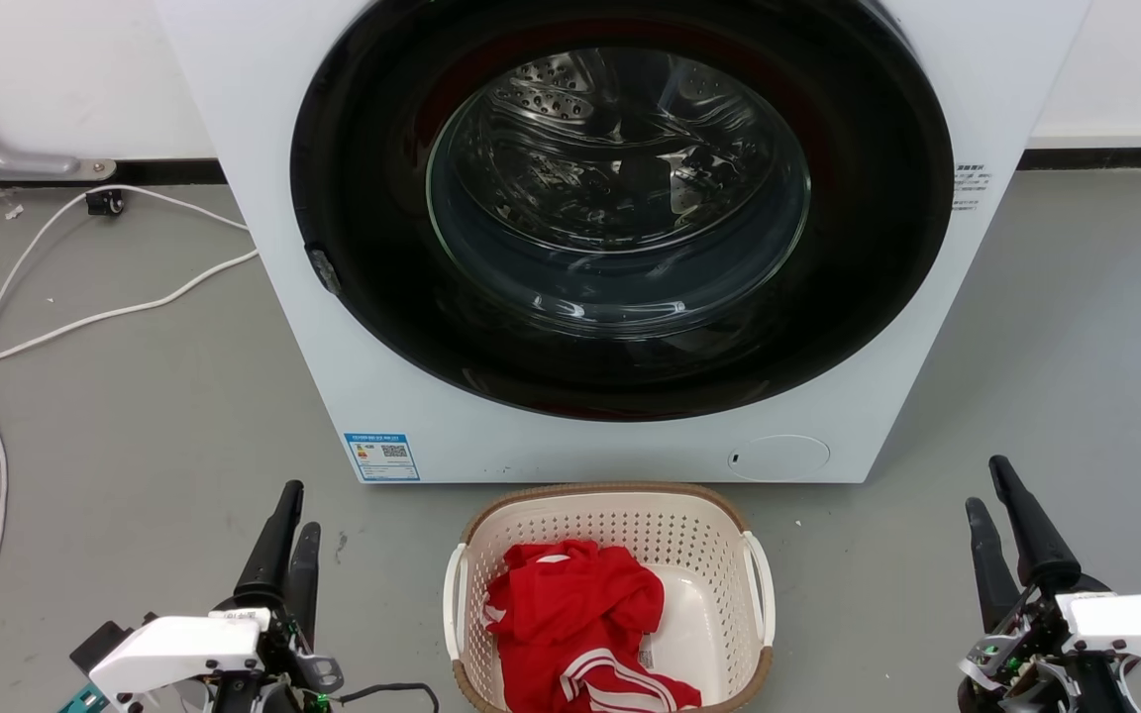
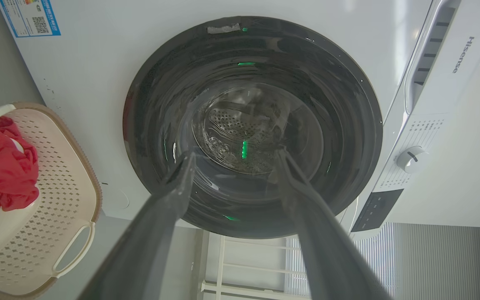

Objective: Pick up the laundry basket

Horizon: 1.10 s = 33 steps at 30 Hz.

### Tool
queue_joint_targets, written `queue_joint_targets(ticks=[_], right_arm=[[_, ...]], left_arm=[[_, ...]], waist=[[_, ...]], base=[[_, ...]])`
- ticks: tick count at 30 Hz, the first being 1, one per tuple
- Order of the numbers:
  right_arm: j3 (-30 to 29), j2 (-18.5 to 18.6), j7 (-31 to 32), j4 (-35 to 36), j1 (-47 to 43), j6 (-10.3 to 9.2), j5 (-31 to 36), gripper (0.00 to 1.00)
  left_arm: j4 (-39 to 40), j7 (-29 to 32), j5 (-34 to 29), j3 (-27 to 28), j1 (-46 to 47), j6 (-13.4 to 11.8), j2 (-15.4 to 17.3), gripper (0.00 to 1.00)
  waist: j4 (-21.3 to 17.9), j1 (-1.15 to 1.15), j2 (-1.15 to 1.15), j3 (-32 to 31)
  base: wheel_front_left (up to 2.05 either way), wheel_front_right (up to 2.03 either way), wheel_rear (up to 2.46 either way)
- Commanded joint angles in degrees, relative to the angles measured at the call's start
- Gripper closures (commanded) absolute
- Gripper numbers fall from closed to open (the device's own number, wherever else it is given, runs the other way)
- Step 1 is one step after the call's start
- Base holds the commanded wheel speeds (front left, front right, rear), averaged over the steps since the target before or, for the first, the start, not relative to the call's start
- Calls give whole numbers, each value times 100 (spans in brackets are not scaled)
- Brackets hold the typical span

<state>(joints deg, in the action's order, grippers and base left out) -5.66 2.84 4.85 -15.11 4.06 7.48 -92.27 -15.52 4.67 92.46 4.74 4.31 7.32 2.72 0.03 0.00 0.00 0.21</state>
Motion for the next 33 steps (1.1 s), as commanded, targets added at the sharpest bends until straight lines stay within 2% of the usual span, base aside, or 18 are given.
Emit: queue_joint_targets(ticks=[1, 9, 17, 18, 19, 24, 25, 33], right_arm=[[39, 15, -77, 141, 79, 1, 16, 0], [152, 18, -298, 209, 48, 1, 183, 0], [180, 37, -470, 307, 48, 1, 821, 0], [157, 31, -564, 392, 41, 1, 1432, 0], [159, 28, -609, 441, 37, 1, 1785, 0], [224, 22, -717, 562, 20, 1, 2718, 0], [224, 22, -717, 562, 20, 1, 2718, 0], [353, 16, -878, 612, -40, 1, 3924, 0]], left_arm=[[125, -69, -3, -69, 142, 4, 18, 0], [246, -284, -207, -158, 170, 6, 19, 0], [357, -457, -990, -155, 202, 7, 20, 0], [430, -551, -1512, -154, 227, 8, 20, 0], [457, -595, -1776, -165, 236, 7, 20, 0], [528, -703, -2415, -284, 262, -68, 21, 0], [528, -703, -2415, -284, 262, -68, 21, 0], [534, -863, -3198, -505, 299, -124, 21, 0]], waist=[[2, 0, 0, 1], [9, 0, 0, 4], [14, 0, 0, 6], [14, 0, 0, 5], [15, 0, 0, 4], [20, 0, 0, 2], [20, 0, 0, 2], [34, 0, 0, -4]], base=[[0, 0, 0], [0, 0, 0], [0, 0, 0], [0, 0, 0], [0, 0, 0], [0, 0, 0], [0, 0, 0], [0, 0, 0]])
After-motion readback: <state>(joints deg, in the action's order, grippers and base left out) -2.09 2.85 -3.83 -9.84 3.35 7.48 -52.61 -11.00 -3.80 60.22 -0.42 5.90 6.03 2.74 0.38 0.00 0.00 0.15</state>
